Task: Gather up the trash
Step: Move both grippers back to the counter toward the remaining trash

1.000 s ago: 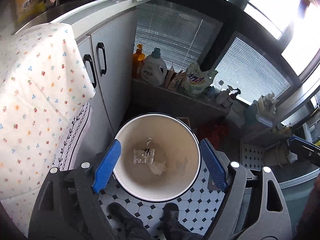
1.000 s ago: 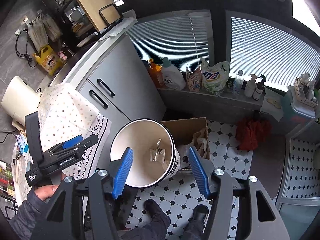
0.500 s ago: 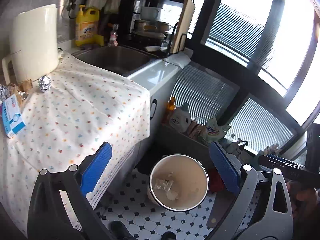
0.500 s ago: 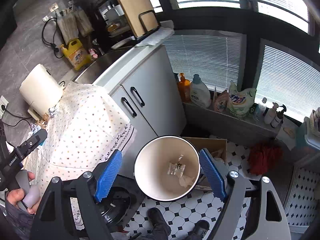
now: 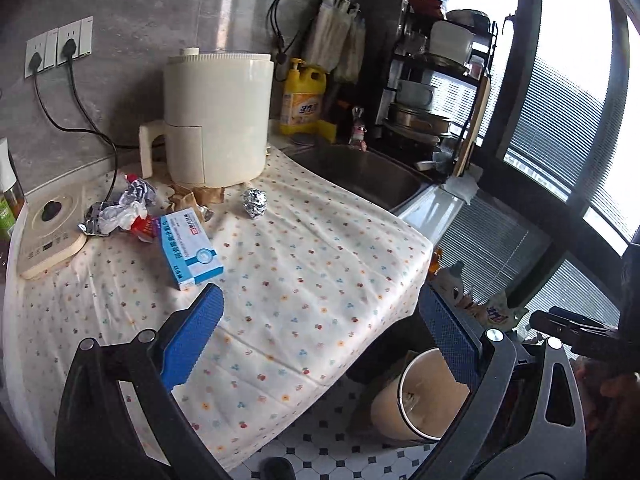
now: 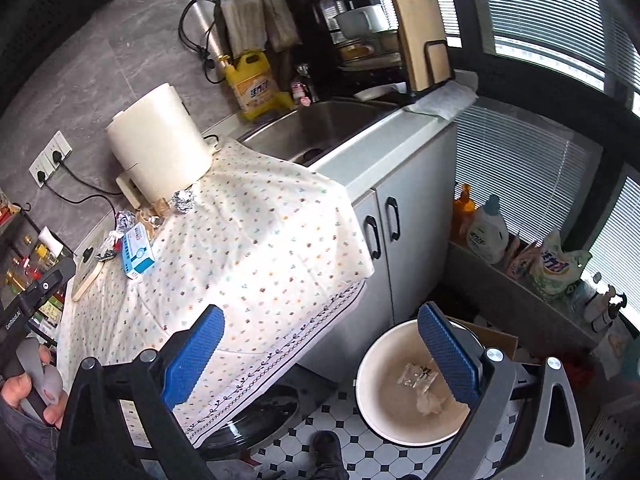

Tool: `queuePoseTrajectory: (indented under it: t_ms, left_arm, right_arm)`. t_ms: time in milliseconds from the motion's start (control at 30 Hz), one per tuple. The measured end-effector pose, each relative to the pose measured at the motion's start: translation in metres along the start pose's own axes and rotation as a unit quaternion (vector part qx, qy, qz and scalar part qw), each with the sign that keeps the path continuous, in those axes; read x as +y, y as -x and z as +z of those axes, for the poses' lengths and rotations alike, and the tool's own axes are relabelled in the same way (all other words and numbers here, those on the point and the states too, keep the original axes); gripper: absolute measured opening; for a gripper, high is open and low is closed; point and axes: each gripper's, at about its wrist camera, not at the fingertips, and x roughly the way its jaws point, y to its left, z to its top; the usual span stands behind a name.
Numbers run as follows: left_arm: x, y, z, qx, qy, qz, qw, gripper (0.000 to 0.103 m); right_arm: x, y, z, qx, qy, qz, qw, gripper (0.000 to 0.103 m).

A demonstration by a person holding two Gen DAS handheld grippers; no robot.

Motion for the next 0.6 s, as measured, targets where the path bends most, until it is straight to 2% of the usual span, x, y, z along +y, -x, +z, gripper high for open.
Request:
queuePoseTrajectory:
  t_ms: [167,333,500,600]
  left_arm:
    - [0.040,0.015,0.010,-0.026,0.017,0.043,0.9986,0.097]
    - [0.079,0.021,0.019,-0.037,0.034,0.061,0.9969,0.097]
    - [0.122,0.024,0.026,-0.049,0.074,0.060,0.9942,0.097]
    - [0.147,0.020,0.030,-0.052,0.084,0.077,0.9922,0.097]
  right_arm:
    - [0.042,-0.018,0.011,0.004,0.025,0.022,0.999,0.095]
    - [0.086,-0.037,0.021,0.011,0.055,0.041,0.998,0.095]
    - [0.125,-0.057,0.031,0.010,0.079,0.054,0.995,0.095]
    - [0.148,-0.070,0.036,0.010,0.089,0.059,0.994,0.095]
